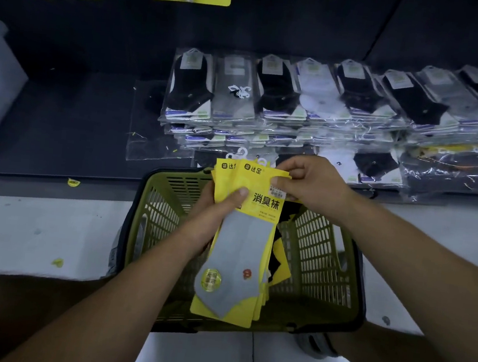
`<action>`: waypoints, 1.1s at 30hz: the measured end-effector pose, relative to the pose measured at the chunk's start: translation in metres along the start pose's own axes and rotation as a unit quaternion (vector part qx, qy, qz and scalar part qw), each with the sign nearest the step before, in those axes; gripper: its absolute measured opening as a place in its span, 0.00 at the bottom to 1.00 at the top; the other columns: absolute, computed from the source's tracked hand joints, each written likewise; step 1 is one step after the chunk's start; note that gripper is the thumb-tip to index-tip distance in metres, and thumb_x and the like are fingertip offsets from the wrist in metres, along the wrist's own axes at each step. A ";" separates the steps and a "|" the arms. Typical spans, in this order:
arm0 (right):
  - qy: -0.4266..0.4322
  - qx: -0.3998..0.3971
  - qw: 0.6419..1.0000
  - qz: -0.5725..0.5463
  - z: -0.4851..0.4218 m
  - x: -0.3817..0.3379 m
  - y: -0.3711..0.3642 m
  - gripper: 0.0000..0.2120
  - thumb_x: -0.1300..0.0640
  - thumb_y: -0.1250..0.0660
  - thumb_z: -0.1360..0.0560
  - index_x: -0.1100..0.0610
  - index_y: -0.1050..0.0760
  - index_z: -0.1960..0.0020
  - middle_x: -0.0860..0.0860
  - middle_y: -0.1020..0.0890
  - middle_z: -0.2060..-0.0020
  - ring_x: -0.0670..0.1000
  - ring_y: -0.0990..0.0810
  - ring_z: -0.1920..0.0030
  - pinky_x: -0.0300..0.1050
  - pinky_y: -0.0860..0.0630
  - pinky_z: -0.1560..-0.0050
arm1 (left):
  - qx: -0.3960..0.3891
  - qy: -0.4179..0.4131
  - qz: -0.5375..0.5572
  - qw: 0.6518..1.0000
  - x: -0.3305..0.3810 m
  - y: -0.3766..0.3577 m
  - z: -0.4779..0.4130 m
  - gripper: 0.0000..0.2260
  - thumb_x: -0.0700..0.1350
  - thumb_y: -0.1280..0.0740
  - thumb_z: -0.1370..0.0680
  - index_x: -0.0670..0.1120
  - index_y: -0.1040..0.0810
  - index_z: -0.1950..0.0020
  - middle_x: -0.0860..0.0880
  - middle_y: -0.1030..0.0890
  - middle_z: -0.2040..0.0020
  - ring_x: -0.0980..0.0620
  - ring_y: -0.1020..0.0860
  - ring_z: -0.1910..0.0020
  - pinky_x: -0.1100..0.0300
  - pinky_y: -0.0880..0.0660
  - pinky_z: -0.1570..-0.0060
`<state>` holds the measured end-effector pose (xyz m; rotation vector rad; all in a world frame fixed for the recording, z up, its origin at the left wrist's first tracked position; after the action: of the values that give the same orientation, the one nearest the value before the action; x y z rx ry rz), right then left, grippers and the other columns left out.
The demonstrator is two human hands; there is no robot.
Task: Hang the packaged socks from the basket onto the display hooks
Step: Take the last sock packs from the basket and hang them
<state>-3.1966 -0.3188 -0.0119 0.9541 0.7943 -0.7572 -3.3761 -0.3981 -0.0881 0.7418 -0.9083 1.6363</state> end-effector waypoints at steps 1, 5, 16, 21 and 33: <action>-0.004 0.011 1.000 -0.021 -0.002 0.005 0.001 0.04 0.60 0.25 0.25 0.55 0.20 0.52 0.54 0.14 0.57 0.51 0.14 0.58 0.48 0.17 0.57 | 0.004 -0.011 -0.024 1.000 -0.001 0.002 -0.003 0.27 0.53 0.23 0.24 0.50 0.26 0.27 0.49 0.14 0.38 0.50 0.12 0.46 0.53 0.16 0.51; 0.015 0.147 0.989 0.010 -0.013 0.030 0.033 0.03 0.57 0.28 0.23 0.56 0.20 0.52 0.51 0.18 0.58 0.49 0.17 0.60 0.38 0.21 0.61 | 0.037 -0.013 -0.017 0.999 -0.011 0.015 -0.011 0.18 0.45 0.24 0.22 0.53 0.24 0.34 0.55 0.11 0.47 0.55 0.12 0.53 0.62 0.17 0.61; 0.032 0.113 0.917 0.382 -0.034 0.074 0.034 0.17 0.53 0.26 0.26 0.54 0.23 0.40 0.55 0.27 0.44 0.58 0.26 0.41 0.52 0.23 0.49 | 0.074 -0.020 -0.020 0.997 -0.019 0.031 -0.017 0.16 0.43 0.23 0.22 0.57 0.25 0.41 0.56 0.13 0.47 0.57 0.12 0.54 0.62 0.17 0.61; 0.025 0.102 0.922 0.372 -0.037 0.077 0.034 0.08 0.53 0.25 0.26 0.53 0.20 0.49 0.53 0.27 0.50 0.58 0.26 0.44 0.50 0.26 0.50 | 0.075 -0.023 -0.041 0.996 -0.019 0.029 -0.018 0.18 0.43 0.22 0.23 0.56 0.25 0.38 0.57 0.12 0.48 0.58 0.12 0.54 0.65 0.18 0.63; 0.085 0.118 0.989 -0.036 -0.009 -0.006 0.094 0.05 0.56 0.32 0.19 0.53 0.26 0.45 0.54 0.20 0.52 0.51 0.21 0.57 0.46 0.25 0.55 | 0.112 -0.103 -0.037 0.988 0.023 0.032 -0.002 0.20 0.42 0.22 0.23 0.54 0.25 0.36 0.54 0.14 0.43 0.55 0.13 0.50 0.62 0.17 0.58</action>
<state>-3.1233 -0.2737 0.0278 1.2198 0.9046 -0.8542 -3.4125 -0.3890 -0.0762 1.1038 -0.8365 1.6329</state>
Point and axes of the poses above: each hand's wrist, its own z-axis away from the middle knuckle, its own y-axis out of the back of the hand, x = y × z, the point moved 8 cm from there along -z, towards the middle knuckle
